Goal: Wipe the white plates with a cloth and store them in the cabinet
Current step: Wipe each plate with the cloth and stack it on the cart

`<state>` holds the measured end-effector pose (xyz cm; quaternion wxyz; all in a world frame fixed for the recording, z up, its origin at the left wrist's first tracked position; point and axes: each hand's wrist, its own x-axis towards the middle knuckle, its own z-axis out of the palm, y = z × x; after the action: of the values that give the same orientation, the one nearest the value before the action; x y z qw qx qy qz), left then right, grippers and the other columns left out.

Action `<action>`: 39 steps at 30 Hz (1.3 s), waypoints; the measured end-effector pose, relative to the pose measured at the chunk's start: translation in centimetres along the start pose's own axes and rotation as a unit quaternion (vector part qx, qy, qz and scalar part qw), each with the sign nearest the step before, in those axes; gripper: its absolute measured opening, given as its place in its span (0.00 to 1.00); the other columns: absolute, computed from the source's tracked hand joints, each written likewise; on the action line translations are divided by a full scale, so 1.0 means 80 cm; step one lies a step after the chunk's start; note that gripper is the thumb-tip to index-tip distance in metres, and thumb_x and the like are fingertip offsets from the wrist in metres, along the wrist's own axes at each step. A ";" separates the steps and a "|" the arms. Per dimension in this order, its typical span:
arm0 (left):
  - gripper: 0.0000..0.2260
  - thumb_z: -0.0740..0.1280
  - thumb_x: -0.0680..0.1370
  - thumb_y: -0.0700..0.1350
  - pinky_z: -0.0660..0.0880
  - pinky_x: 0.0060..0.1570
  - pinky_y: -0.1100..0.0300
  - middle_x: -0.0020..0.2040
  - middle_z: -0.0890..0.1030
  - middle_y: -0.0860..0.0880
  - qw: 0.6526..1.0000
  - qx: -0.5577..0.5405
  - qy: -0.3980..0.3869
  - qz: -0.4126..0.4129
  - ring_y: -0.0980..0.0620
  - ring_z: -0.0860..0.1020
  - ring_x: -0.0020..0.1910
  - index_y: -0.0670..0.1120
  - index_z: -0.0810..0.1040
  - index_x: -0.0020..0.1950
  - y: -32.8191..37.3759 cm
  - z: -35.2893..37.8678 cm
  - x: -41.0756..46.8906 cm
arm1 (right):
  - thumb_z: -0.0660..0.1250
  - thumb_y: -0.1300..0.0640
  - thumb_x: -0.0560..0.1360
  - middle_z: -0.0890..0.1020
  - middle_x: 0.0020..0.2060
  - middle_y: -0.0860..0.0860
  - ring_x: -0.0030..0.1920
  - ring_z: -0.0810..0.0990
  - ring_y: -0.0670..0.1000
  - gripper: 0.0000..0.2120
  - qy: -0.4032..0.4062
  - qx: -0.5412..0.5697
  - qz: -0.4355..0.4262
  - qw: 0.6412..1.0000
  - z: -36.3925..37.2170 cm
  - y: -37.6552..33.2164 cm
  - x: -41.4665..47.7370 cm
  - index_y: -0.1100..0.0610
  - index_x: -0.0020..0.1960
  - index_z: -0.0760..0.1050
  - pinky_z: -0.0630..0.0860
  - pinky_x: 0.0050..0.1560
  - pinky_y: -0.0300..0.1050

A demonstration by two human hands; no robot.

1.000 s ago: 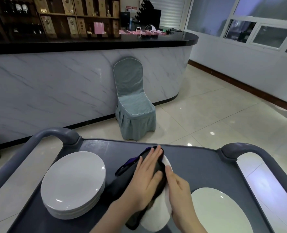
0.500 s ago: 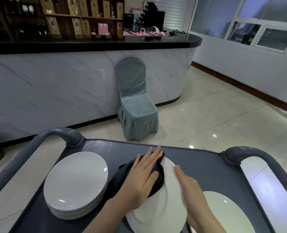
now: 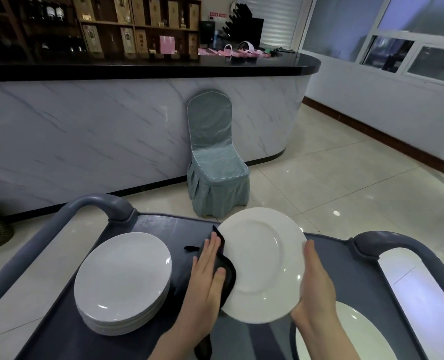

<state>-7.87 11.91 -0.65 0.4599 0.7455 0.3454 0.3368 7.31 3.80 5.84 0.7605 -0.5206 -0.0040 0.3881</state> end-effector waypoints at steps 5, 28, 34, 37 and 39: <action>0.27 0.51 0.80 0.50 0.37 0.75 0.64 0.79 0.49 0.60 0.999 0.030 0.006 0.031 0.63 0.44 0.77 0.55 0.47 0.78 0.000 0.007 -0.025 | 0.68 0.42 0.77 0.88 0.43 0.47 0.40 0.87 0.49 0.16 0.025 0.011 -0.016 1.000 0.008 -0.019 0.007 0.53 0.44 0.86 0.81 0.31 0.43; 0.26 0.45 0.80 0.49 0.35 0.76 0.56 0.79 0.41 0.62 0.977 0.142 -0.088 0.130 0.59 0.39 0.78 0.55 0.44 0.78 0.047 0.038 -0.012 | 0.60 0.41 0.80 0.88 0.45 0.49 0.45 0.87 0.46 0.20 0.006 -0.107 -0.019 0.994 0.041 0.030 -0.020 0.53 0.49 0.85 0.77 0.46 0.45; 0.23 0.47 0.85 0.43 0.33 0.76 0.53 0.77 0.38 0.67 0.986 0.118 -0.083 0.089 0.65 0.34 0.75 0.60 0.42 0.76 0.065 0.029 0.039 | 0.59 0.46 0.81 0.88 0.42 0.45 0.45 0.86 0.42 0.17 -0.030 -0.166 -0.074 0.983 0.032 0.049 -0.049 0.37 0.43 0.85 0.77 0.44 0.42; 0.23 0.47 0.85 0.44 0.35 0.76 0.53 0.77 0.39 0.67 0.990 0.091 -0.077 0.074 0.66 0.35 0.75 0.60 0.41 0.76 0.060 0.026 0.036 | 0.59 0.46 0.82 0.87 0.38 0.48 0.39 0.86 0.45 0.18 -0.017 -0.175 -0.080 0.981 0.030 0.036 -0.045 0.40 0.40 0.85 0.78 0.36 0.38; 0.24 0.47 0.84 0.46 0.36 0.76 0.53 0.78 0.40 0.63 0.982 0.125 -0.086 0.109 0.64 0.36 0.76 0.57 0.41 0.77 0.057 0.035 0.016 | 0.58 0.47 0.82 0.87 0.39 0.49 0.39 0.86 0.45 0.20 -0.013 -0.158 -0.091 0.983 0.030 0.023 -0.039 0.44 0.40 0.86 0.78 0.37 0.38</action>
<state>-3.92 10.17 2.77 0.3520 0.8564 0.2608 0.2733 3.06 4.12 6.74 0.7008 -0.6265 -0.1228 0.3182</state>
